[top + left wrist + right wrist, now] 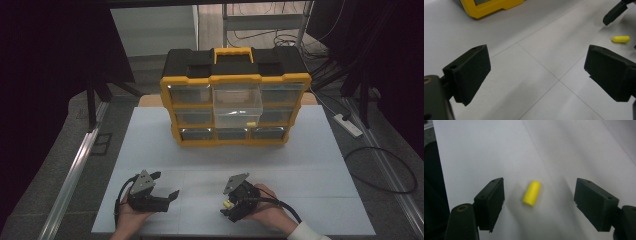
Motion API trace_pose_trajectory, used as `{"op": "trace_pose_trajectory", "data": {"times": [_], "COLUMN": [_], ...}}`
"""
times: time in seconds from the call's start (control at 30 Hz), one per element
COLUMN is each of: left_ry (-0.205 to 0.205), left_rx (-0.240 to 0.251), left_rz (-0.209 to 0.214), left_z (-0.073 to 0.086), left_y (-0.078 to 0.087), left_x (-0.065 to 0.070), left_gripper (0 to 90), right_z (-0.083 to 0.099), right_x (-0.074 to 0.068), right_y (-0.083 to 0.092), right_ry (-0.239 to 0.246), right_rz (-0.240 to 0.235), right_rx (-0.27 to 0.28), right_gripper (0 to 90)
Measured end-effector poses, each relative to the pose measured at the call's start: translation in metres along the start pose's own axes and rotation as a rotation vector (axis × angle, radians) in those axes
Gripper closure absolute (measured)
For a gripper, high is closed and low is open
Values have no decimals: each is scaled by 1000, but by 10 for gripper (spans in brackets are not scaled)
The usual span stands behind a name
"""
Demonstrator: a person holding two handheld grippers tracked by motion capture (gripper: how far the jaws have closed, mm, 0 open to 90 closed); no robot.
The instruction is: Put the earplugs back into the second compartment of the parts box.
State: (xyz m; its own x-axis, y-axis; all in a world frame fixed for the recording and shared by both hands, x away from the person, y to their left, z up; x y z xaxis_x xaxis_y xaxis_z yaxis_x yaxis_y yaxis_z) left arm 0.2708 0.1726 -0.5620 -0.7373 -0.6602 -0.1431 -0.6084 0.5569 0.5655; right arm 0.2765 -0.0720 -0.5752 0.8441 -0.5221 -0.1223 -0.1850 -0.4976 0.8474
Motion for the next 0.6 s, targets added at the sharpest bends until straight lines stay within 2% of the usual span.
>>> {"op": "trace_pose_trajectory", "data": {"times": [0.1,0.2,0.23,0.27,0.33,0.37,0.4,0.43,0.47,0.53,0.6], "left_ry": [0,-1,-1,-1,-1,0,-1,-1,-1,-2,-2], "left_rx": [0,0,0,0,-1,0,-1,0,0,0,1], "left_rz": [0,-1,-1,-1,-1,-1,-1,-1,-1,-1,-1], "left_z": [0,0,0,0,0,0,0,0,0,0,0], "left_y": [0,0,0,0,0,0,0,0,0,0,0], "left_x": [0,0,0,0,0,0,0,0,0,0,0], "left_gripper": [68,68,68,68,68,68,68,68,68,68,68], "right_z": [1,1,1,0,0,0,0,0,0,1,1], "right_x": [-2,-2,-2,-1,-1,0,-1,-2,-2,-2,-2], "right_y": [-1,-1,-1,0,0,0,1,2,2,2,3], "right_ry": [14,10,10,8,3,3,12,12,12,1,-11], "right_rz": [-5,-4,-4,5,5,7,-2,-6,-6,-16,-26], "right_rx": [-12,-14,-14,-13,-13,-11,-13,-15,-15,-21,-25], "right_gripper": [310,388,388,437,460,521,619,669,669,768,791]}}
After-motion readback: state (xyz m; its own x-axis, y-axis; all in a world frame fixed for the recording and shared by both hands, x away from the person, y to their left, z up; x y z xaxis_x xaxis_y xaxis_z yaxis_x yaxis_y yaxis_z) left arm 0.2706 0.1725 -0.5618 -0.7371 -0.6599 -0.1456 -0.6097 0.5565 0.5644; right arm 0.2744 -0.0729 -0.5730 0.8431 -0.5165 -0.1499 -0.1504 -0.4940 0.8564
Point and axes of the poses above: each handheld gripper's, and its own axes: y roughly backward along the jaws, z roughly out of its underside, x roughly to its right, the point moved 7 cm from there along -y, roughly forward along the jaws, and after that the axes turned 14 degrees about -y, right-handed, at the moved point
